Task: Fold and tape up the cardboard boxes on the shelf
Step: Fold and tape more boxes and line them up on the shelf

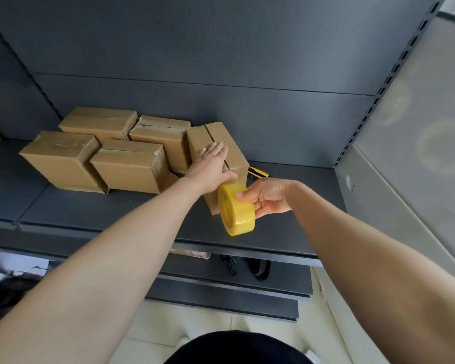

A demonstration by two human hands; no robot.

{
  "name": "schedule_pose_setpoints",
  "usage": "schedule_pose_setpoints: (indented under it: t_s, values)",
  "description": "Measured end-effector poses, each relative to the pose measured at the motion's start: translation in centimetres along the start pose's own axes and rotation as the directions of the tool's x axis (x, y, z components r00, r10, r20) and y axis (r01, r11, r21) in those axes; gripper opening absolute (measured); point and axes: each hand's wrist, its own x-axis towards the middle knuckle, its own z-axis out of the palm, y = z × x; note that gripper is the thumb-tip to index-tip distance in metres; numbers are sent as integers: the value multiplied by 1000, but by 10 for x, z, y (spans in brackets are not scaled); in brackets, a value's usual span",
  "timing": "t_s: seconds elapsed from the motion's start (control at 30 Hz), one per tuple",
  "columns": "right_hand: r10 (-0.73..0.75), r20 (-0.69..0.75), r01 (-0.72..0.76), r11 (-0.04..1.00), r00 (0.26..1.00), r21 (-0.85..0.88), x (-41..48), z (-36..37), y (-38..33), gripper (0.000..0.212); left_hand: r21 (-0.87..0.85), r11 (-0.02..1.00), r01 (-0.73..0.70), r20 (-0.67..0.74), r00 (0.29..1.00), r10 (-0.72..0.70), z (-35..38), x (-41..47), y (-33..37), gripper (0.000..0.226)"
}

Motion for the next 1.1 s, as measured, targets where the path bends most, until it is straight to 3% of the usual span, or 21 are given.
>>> schedule_pose_setpoints:
  t_s: [0.17, 0.27, 0.37, 0.43, 0.53, 0.63, 0.7, 0.73, 0.8, 0.87, 0.9, 1.0, 1.1]
  values:
    - [7, -100, -17, 994, 995, -104, 11, 11, 5, 41, 31, 999, -14, -34, 999, 16, 4, -1, 0, 74]
    - [-9, -112, -2, 995, 994, -100, 15, 10, 5, 41, -33, 999, 2, -186, 982, -8, 7, -9, 3, 63]
    - [-9, -83, 3, 997, 997, -71, 20, 8, 4, 42, -188, 981, 39, -508, 851, -131, 21, -33, 11, 26]
    - [-5, -38, 3, 999, 999, -49, 23, 7, 4, 41, -403, 900, 168, -551, 740, -385, 35, -48, 16, 22]
    - [3, 56, -5, 999, 998, 38, 26, 3, 4, 27, -717, 591, 371, -219, 685, -695, 54, -54, 20, 31]
    - [28, 193, -50, 992, 981, 112, 24, -8, 4, 26, -903, 94, 420, 230, 656, -719, 60, -48, 23, 40]
    - [60, 174, -71, 996, 983, 61, 22, -21, 3, 32, -907, -118, 405, 365, 614, -700, 61, -43, 26, 41]
    - [71, 94, -74, 997, 993, 35, 23, -26, 1, 33, -904, -163, 396, 387, 592, -707, 60, -40, 28, 39]
    - [63, -238, -60, 998, 969, 19, 33, -39, 0, 28, -900, -205, 384, 403, 556, -727, 58, -34, 30, 33]
    - [19, -584, -60, 997, 812, -51, 51, -54, 3, 22, -898, -216, 384, 406, 532, -743, 58, -30, 31, 28]
    - [-43, -678, -92, 982, 734, -162, 61, -62, 4, 24, -897, -222, 381, 408, 523, -748, 57, -29, 31, 27]
    - [-195, -720, -321, 796, 666, -513, 86, -74, 8, 26, -902, -234, 363, 403, 518, -754, 59, -29, 30, 28]
    - [-239, -713, -388, 705, 659, -594, 105, -74, 10, 47, -914, -205, 349, 367, 501, -784, 59, -30, 32, 23]
